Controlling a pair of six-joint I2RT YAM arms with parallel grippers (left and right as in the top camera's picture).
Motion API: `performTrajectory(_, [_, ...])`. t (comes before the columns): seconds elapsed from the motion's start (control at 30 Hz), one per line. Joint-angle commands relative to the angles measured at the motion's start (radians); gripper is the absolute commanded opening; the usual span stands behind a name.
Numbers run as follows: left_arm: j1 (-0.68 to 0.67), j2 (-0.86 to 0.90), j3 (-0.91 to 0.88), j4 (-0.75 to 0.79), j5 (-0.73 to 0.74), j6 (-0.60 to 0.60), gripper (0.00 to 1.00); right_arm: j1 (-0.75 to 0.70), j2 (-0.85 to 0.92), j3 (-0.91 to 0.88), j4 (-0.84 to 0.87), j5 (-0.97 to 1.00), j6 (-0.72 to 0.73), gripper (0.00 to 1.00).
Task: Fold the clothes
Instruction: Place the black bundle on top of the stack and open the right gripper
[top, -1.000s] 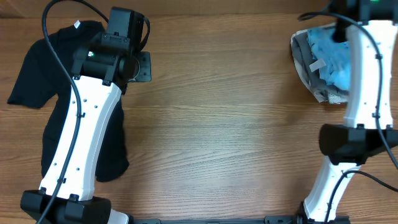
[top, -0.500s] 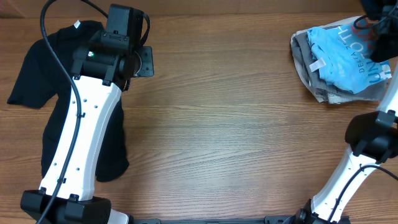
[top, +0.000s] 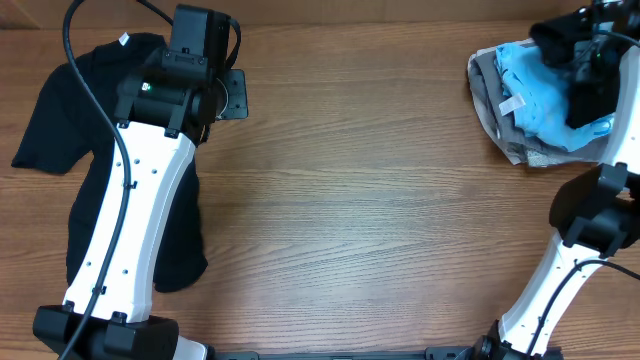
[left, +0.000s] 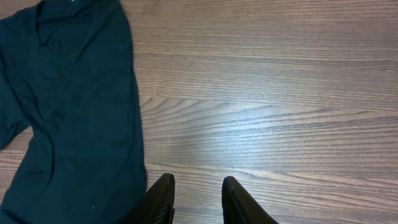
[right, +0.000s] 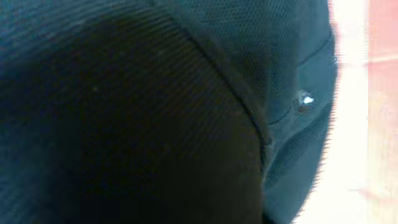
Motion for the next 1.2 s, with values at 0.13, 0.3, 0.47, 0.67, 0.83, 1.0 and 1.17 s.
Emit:
performTrajectory(0.13, [0.005,0.007,0.006,0.006,0.011,-0.022,0.29,0.093,-0.012,-0.001,-0.064,-0.322,0.007,0.86])
performTrajectory(0.3, [0.005,0.007,0.006,0.005,0.011,-0.022,0.29,0.112,-0.019,0.083,-0.042,-0.321,0.161,0.95])
performTrajectory(0.47, [0.005,0.007,0.006,0.005,0.011,-0.022,0.32,0.095,-0.032,0.214,-0.003,-0.24,0.291,0.93])
performTrajectory(0.67, [0.005,0.008,0.006,0.018,0.008,-0.022,0.43,0.048,-0.026,0.156,0.075,-0.11,0.447,0.95])
performTrajectory(0.83, [0.005,0.026,0.006,0.029,0.008,-0.022,0.44,-0.023,-0.026,-0.04,0.23,-0.145,0.502,0.96])
performTrajectory(1.0, [0.005,0.077,0.006,0.029,0.013,-0.022,0.43,-0.046,-0.026,-0.351,0.444,-0.152,0.502,0.96])
performTrajectory(1.17, [0.004,0.128,0.006,0.028,0.012,-0.022,0.43,-0.051,-0.026,-0.598,0.609,-0.158,0.525,1.0])
